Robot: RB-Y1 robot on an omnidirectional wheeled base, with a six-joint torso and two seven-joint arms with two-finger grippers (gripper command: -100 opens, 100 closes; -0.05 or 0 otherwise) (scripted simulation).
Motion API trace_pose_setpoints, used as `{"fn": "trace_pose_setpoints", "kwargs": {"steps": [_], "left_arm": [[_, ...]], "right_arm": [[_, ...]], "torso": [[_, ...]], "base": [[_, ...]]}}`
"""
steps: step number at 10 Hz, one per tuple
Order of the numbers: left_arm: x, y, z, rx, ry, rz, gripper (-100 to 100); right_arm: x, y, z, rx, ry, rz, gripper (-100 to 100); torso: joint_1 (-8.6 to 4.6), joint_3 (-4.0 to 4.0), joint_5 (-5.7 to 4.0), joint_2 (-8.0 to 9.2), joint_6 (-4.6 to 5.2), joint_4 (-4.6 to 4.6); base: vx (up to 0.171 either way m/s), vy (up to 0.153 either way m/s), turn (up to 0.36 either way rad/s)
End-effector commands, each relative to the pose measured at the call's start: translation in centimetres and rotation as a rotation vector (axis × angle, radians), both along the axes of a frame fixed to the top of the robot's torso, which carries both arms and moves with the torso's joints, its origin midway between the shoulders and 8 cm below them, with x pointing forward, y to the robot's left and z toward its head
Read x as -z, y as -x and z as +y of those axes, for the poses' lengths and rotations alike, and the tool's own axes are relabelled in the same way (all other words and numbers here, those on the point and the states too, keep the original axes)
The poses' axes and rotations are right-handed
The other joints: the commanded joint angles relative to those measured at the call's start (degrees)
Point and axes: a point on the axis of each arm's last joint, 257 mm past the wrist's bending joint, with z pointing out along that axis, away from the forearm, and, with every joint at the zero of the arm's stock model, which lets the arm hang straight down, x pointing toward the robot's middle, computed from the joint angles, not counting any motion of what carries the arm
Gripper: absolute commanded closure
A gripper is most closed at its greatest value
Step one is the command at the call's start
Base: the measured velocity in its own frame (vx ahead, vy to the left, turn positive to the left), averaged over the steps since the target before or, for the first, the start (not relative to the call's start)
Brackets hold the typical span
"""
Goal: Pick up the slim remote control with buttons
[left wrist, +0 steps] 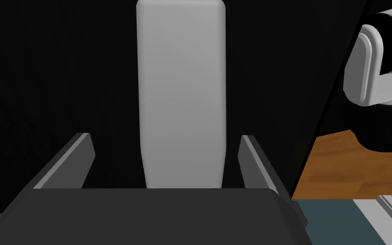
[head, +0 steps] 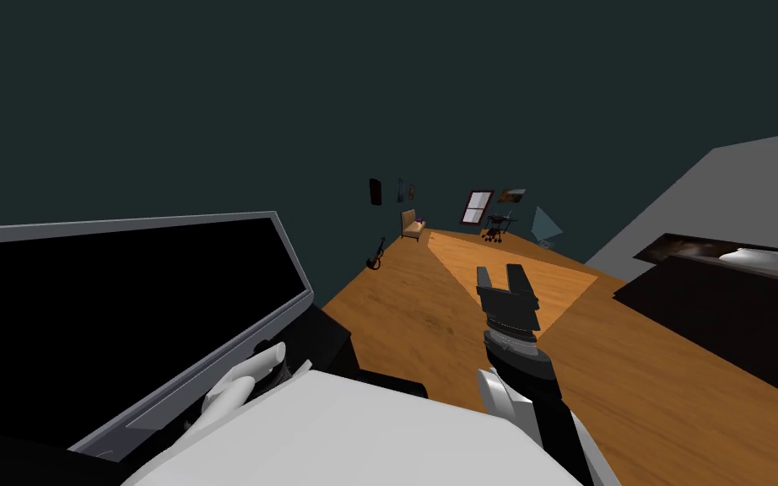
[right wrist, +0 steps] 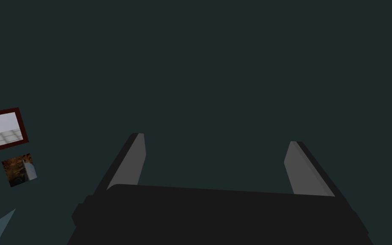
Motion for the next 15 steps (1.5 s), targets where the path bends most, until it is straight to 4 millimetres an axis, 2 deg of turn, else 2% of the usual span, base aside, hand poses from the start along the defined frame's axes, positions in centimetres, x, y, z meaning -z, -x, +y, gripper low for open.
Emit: {"fn": "trace_pose_setpoints", "kwargs": {"steps": [1, 9, 10, 11, 15], "left_arm": [[0.3, -0.7, -0.6, -0.031, 0.0, 0.001, -100], [1.6, -4.5, -3.8, -0.153, 0.001, 0.001, -100], [1.6, -4.1, -3.6, -0.138, 0.001, 0.001, -100], [1.6, -4.2, -3.7, -0.143, 0.0, 0.0, 100], [1.7, -4.1, -3.8, -0.143, 0.003, 0.002, 100]], "right_arm": [[0.0, 0.0, 0.0, 0.0, 0.0, 0.0, 0], [0.0, 0.0, 0.0, 0.0, 0.0, 0.0, 0], [0.0, 0.0, 0.0, 0.0, 0.0, 0.0, 0], [0.0, 0.0, 0.0, 0.0, 0.0, 0.0, 0], [0.0, 0.0, 0.0, 0.0, 0.0, 0.0, 0]], "torso": [[0.0, 0.0, 0.0, 0.0, 0.0, 0.0], [-0.05, -0.07, -0.01, -0.11, 0.02, -0.03], [-0.02, -0.04, -0.01, -0.06, 0.03, -0.01], [-0.08, -0.13, -0.02, -0.24, -0.03, -0.05], [-0.09, -0.31, -0.05, -0.55, -0.03, -0.12]], "base": [[-0.092, 0.05, -0.111], [-0.119, 0.061, -0.164], [-0.056, 0.03, -0.052], [-0.01, 0.003, 0.007], [-0.001, 0.0, 0.0]]}}
